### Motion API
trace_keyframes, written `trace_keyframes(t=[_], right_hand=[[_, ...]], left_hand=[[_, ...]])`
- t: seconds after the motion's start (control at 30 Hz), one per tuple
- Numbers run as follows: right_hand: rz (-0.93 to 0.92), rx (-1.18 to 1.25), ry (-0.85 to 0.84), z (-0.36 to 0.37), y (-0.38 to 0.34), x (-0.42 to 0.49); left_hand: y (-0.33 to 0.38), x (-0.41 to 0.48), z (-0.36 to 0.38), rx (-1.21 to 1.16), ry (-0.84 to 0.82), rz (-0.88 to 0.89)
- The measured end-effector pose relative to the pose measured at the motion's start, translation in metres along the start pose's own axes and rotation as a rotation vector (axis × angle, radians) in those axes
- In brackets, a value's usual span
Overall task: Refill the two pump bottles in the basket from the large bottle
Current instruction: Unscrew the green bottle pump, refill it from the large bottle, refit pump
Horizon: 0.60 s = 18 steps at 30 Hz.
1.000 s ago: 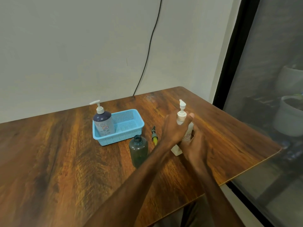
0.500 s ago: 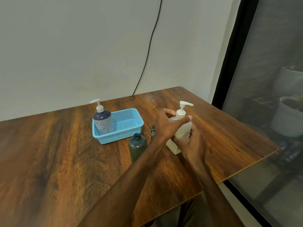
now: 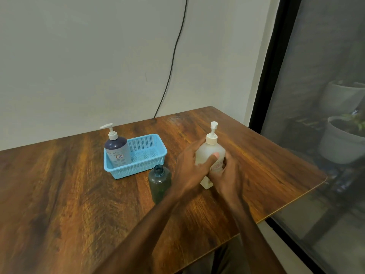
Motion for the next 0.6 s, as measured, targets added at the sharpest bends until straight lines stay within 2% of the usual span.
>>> trace_keyframes(t=[0.07,0.13,0.27,0.33,0.5,0.6], right_hand=[[0.012,-0.022,0.005,-0.001,0.000,0.001],[0.014,-0.009,-0.017,-0.001,0.000,0.001],[0.028,0.273,-0.284,-0.018,0.006,0.004],[0.018,0.340,-0.348,-0.039,0.007,0.013],[0.008,0.461,-0.251,-0.068,-0.011,0.039],[-0.094,0.344,-0.237,-0.058,-0.034,0.045]], left_hand=[[-0.003,-0.007,-0.007,-0.019,0.002,0.050],[-0.001,-0.006,-0.010,0.058,-0.022,0.014],[0.008,0.002,-0.008,0.175,-0.108,-0.063],[0.008,0.006,-0.006,0.232,-0.130,-0.055],[0.004,0.011,0.001,0.340,-0.076,0.020],[0.001,0.013,0.003,0.363,-0.054,0.026]])
Point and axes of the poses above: each hand's wrist, its own x-axis towards the middle knuckle, its own z-axis out of the palm, y = z × x, the point moved 1 cm from there along x, towards the middle knuckle, and after that the axes turned 6 degrees about -x, right-handed, at the moved point
